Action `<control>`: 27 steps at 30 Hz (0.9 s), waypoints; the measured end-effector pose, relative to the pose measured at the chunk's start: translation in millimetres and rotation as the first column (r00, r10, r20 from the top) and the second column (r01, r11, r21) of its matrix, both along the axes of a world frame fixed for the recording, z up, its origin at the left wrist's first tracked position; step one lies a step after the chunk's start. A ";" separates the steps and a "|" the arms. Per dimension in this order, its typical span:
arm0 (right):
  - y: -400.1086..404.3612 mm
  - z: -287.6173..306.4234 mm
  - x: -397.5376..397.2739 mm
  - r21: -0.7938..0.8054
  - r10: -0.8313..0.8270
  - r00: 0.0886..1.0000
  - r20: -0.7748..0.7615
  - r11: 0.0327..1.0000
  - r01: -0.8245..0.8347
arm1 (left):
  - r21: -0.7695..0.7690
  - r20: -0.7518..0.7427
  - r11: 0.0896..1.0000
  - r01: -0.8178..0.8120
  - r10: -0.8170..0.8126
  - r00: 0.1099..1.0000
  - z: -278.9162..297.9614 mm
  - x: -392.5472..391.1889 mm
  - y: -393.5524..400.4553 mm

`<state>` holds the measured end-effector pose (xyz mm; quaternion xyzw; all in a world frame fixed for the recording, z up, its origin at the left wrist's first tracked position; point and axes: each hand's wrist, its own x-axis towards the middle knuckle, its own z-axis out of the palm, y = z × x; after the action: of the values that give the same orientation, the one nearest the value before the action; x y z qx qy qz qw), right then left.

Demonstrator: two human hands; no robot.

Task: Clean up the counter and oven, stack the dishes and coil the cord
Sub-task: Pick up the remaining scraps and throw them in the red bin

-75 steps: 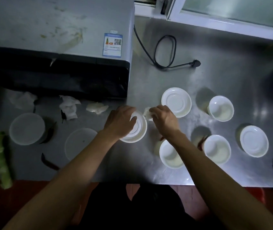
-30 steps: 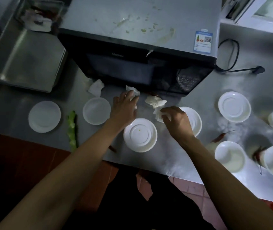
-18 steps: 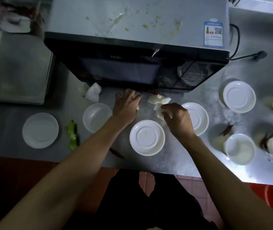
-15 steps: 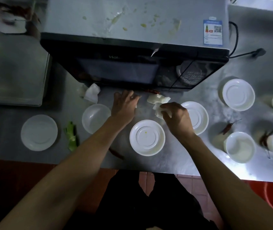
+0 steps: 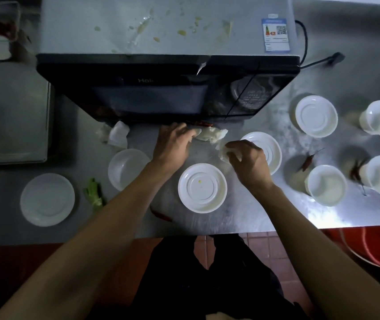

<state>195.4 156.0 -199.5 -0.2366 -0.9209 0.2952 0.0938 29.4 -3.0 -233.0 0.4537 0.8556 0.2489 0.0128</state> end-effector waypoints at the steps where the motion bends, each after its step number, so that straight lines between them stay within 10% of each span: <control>1: 1.6 2.0 3.2 0.005 -0.011 1.000 -0.005 1.000 0.011 | 0.011 0.005 1.000 0.016 -0.016 1.000 4.8 3.2 3.8; 27: 104.9 30.3 405.5 0.041 -0.585 0.806 -0.091 0.807 0.590 | 0.015 0.028 0.785 0.620 -0.620 0.784 61.0 356.3 223.9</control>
<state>601.0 260.9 -169.2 -0.4955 -0.8079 0.2290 0.2221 385.7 221.0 -172.0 0.7054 0.6584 0.2402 0.1060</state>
